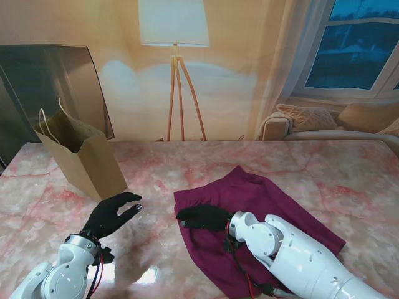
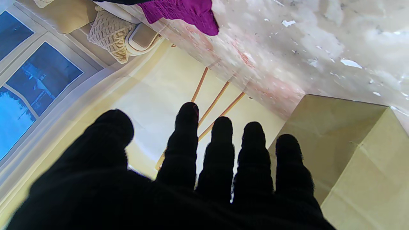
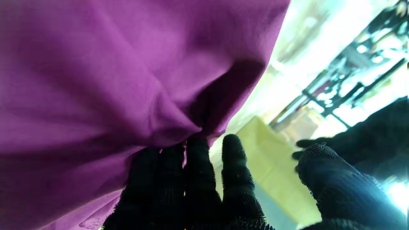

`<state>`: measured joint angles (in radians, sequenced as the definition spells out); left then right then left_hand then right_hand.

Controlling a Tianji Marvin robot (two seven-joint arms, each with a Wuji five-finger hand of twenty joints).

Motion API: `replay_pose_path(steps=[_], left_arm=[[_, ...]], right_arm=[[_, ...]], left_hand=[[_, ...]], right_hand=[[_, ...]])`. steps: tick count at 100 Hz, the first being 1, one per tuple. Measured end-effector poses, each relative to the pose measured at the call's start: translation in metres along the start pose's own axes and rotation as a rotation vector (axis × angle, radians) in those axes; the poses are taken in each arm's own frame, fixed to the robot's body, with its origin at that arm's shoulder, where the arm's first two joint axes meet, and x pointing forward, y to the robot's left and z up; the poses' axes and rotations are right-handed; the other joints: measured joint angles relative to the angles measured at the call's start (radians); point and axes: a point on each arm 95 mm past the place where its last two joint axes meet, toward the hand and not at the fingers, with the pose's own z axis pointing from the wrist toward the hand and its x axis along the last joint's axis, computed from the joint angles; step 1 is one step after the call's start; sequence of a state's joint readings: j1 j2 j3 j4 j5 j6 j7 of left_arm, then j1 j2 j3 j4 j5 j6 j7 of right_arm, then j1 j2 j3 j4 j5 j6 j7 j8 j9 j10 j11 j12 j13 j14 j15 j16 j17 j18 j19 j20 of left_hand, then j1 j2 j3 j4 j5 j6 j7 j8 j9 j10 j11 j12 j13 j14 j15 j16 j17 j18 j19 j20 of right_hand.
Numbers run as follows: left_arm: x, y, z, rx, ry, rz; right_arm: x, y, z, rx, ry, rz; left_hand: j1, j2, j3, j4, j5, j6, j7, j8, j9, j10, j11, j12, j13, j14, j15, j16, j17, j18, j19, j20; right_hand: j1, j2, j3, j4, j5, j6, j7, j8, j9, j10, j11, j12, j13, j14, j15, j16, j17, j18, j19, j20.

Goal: Fold the socks and the shorts into the kraft paper bag

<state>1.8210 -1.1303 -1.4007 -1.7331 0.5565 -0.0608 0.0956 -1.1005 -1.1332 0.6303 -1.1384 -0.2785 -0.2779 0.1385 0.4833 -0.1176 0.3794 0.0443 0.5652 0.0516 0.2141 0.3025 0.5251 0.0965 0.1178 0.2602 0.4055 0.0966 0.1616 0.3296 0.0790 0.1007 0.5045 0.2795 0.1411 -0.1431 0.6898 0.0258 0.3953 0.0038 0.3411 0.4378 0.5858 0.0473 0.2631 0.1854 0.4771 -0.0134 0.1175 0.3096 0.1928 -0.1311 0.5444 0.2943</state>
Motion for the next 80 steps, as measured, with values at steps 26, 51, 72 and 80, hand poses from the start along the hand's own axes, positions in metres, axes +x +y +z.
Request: replay_pose_path(steps=[26,51,72,80], left_arm=[[-0.001,-0.005,0.004,0.000,-0.008,0.019],[-0.005,-0.007,0.007,-0.002,-0.022,0.024],[-0.006,-0.005,0.011,-0.007,-0.025,0.022],[-0.005,-0.003,0.012,-0.013,-0.021,0.022]], right_arm=[[0.029,-0.028,0.016,0.073,0.160,-0.025],[0.055,-0.050,0.017,0.118,0.268,-0.037],[0.087,-0.046,-0.007,-0.021,0.321,-0.032],[0.098,-0.037,-0.023,-0.081,0.318,-0.040]], left_hand=[[0.000,0.000,0.000,0.000,0.000,0.003,0.000,0.000,0.000,0.000,0.000,0.000,0.000,-0.001,0.000,0.000,0.000,0.000,0.000,0.000],[0.000,0.000,0.000,0.000,0.000,0.011,0.000,0.000,0.000,0.000,0.000,0.000,0.000,-0.001,0.000,0.000,0.003,0.000,0.007,0.000],[0.000,0.011,0.000,0.000,0.000,0.015,0.000,0.000,0.001,0.000,0.000,0.000,0.000,-0.002,0.000,0.000,0.009,0.000,0.010,0.000],[0.000,0.011,0.000,0.000,0.001,0.017,0.000,0.000,0.001,0.000,0.000,0.000,0.000,-0.002,0.000,0.000,0.011,-0.001,0.017,0.000]], right_hand=[[0.000,0.000,0.002,0.000,0.000,-0.023,0.012,0.012,0.000,-0.012,0.011,0.010,0.000,-0.002,0.000,0.000,0.000,-0.001,-0.011,0.000],[0.000,0.000,0.014,0.000,0.000,-0.033,0.013,0.012,0.020,-0.023,0.011,0.011,0.045,0.030,0.000,0.000,0.037,0.059,0.003,-0.001],[0.000,-0.001,0.019,0.000,0.000,-0.040,0.024,0.012,0.020,-0.025,0.019,0.011,0.058,0.043,0.002,0.001,0.089,0.167,0.058,0.019],[0.000,-0.001,0.028,0.000,0.008,-0.051,0.035,0.012,0.020,-0.026,0.023,0.011,0.080,0.043,0.013,0.001,0.098,0.167,0.059,0.020]])
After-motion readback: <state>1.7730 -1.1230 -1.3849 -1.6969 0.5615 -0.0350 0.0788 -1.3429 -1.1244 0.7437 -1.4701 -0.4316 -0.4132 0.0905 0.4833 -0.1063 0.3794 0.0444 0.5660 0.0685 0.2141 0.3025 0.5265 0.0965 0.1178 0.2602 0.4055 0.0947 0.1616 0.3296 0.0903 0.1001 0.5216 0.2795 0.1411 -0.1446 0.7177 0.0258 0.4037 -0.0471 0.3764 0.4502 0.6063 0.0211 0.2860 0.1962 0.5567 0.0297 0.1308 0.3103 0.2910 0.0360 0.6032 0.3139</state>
